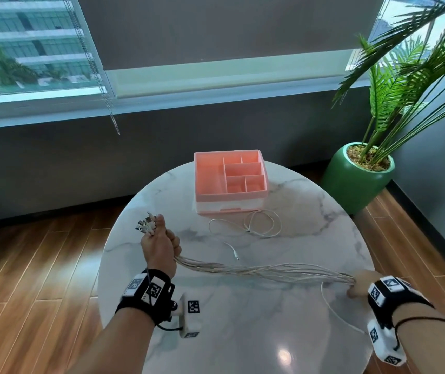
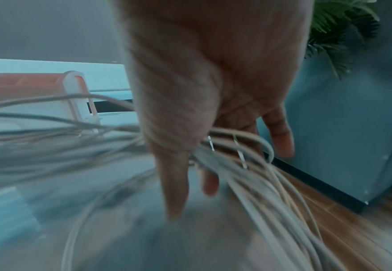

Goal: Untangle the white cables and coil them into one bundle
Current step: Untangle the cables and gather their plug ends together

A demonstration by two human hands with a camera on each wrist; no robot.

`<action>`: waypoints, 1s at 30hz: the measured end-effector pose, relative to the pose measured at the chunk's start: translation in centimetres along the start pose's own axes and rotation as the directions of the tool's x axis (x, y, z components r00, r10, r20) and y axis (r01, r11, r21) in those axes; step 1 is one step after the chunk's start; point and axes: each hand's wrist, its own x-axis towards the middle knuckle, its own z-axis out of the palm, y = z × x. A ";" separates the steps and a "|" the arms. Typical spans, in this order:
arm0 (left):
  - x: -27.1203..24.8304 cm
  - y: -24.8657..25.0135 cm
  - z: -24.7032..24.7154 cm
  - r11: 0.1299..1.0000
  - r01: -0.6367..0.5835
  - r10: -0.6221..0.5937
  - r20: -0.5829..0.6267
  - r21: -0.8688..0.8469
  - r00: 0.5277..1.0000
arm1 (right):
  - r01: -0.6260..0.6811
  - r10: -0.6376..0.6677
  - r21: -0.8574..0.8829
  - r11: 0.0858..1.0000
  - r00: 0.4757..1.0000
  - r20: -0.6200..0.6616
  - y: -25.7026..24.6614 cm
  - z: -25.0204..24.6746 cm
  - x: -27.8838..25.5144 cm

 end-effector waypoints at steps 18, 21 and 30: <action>0.7 -1.5 1.0 0.997 0.069 -0.073 0.095 0.041 0.993 | 0.451 -0.432 0.045 0.891 0.875 -0.219 -19.2 -7.0 3.8; 0.7 -1.4 0.7 0.997 0.062 -0.067 0.103 0.048 0.992 | 0.360 -0.356 -0.043 0.932 0.885 -0.300 -19.0 -4.8 3.1; -0.4 -1.4 1.9 0.996 0.073 -0.082 0.180 0.055 0.980 | 0.515 -0.385 0.350 0.783 0.842 -0.377 -15.5 -5.6 1.4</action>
